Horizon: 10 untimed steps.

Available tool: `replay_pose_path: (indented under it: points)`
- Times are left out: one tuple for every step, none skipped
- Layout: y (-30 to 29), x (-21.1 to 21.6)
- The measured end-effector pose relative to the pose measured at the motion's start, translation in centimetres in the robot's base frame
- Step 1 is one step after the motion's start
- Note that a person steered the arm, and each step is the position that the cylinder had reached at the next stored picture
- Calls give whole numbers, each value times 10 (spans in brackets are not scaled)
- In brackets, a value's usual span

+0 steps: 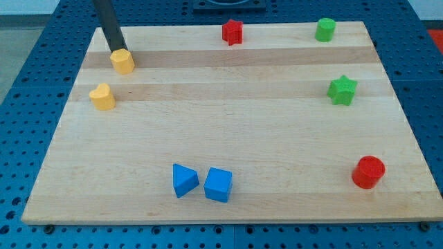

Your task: Push the hexagon into the heart

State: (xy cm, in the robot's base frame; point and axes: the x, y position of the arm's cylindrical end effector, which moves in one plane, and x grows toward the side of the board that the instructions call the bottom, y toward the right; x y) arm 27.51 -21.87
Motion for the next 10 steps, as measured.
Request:
replay_pose_path:
  points:
    - [15, -1]
    - [21, -8]
    - [33, -8]
    - [34, -7]
    - [23, 4]
    - [10, 25]
    - [-5, 47]
    - [-20, 67]
    - [-20, 67]
    - [27, 67]
